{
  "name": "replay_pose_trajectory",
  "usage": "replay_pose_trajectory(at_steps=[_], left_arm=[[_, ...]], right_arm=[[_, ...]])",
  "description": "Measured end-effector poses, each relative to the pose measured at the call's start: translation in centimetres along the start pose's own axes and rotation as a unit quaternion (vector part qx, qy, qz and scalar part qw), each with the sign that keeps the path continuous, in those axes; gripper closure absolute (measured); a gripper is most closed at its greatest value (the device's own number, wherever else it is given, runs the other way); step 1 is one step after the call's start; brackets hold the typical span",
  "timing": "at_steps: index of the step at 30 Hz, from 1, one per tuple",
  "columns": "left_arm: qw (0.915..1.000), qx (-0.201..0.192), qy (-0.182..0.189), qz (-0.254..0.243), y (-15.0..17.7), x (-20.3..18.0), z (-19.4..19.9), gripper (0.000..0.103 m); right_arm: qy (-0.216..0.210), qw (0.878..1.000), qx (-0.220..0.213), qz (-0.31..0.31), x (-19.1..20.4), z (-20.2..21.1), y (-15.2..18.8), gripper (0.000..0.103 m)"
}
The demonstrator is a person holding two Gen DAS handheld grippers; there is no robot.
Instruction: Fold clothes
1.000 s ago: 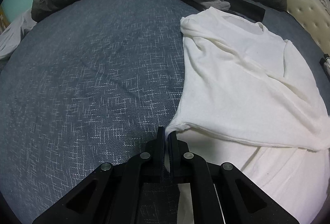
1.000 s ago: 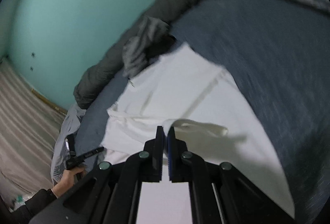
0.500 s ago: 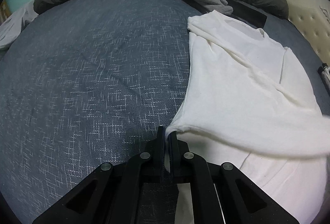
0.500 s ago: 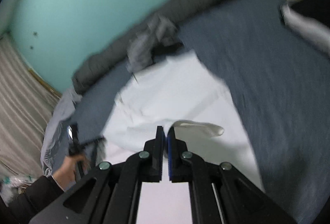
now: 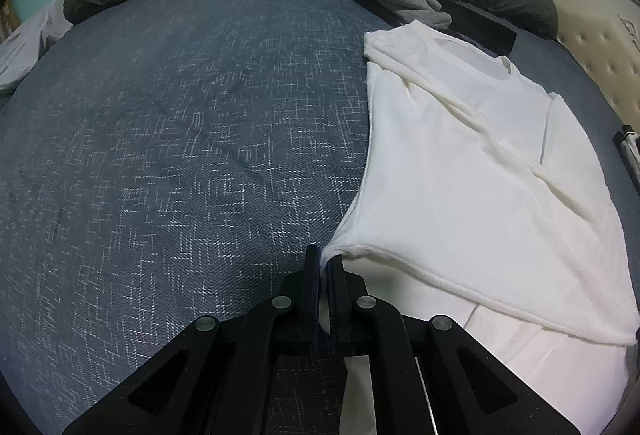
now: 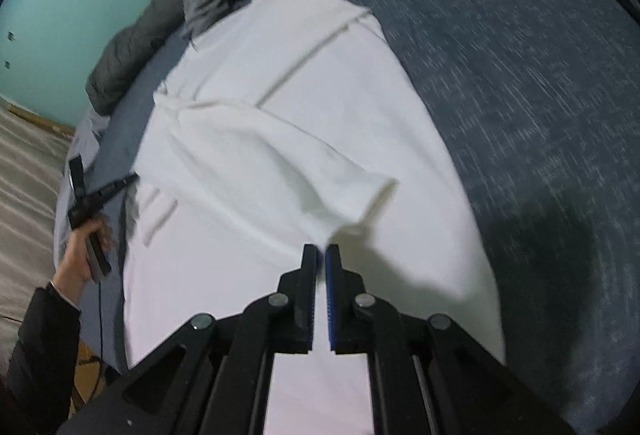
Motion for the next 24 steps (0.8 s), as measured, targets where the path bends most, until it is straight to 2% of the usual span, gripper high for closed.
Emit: replay_pose_trajectory(at_steps=[4,7,9,16,18,20,24], left_arm=[[1.0,0.002,-0.001,-0.002,0.0,-0.1,0.0,0.099],[1.0,0.003,-0.003,-0.004,0.0,-0.1,0.0,0.099],[1.0,0.004,-0.004,-0.004,0.0,-0.1,0.1,0.099],[1.0,0.006,-0.004,-0.005,0.0,-0.2,0.0,0.099],[1.0,0.005,-0.005,-0.005,0.0,-0.2,-0.1,0.099],[1.0,0.006,-0.005,-0.004,0.0,-0.2,0.0,0.099],[1.0,0.006,-0.003,-0.002,0.0,-0.2,-0.1,0.099]], right_arm=[[0.012,1.0,-0.013,0.0,-1.1,1.7,-0.7,0.096],[0.006,1.0,-0.026,-0.016,-2.2,1.9,-2.3,0.07],[-0.003,1.0,-0.024,-0.014,-2.4,1.2,-3.2,0.069],[0.051,0.998,0.014,0.033,-2.8,-2.5,-4.6,0.069],[0.061,0.997,0.025,0.043,-3.0,-3.2,-4.5,0.077],[0.066,0.996,0.023,0.054,-2.9,-2.9,-4.5,0.096],[0.069,0.996,-0.005,0.065,-2.7,-1.0,-5.0,0.101]])
Point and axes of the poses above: each gripper's, at about its wrist camera, not at the fingertips, and z roughly against the way its jaws point, x to its left, y to its underside, the point moved 6 cm from there along -z, roughly the way its jaws point, and after that the axes turned 12 degrees about -y, right-handed, at the moved point
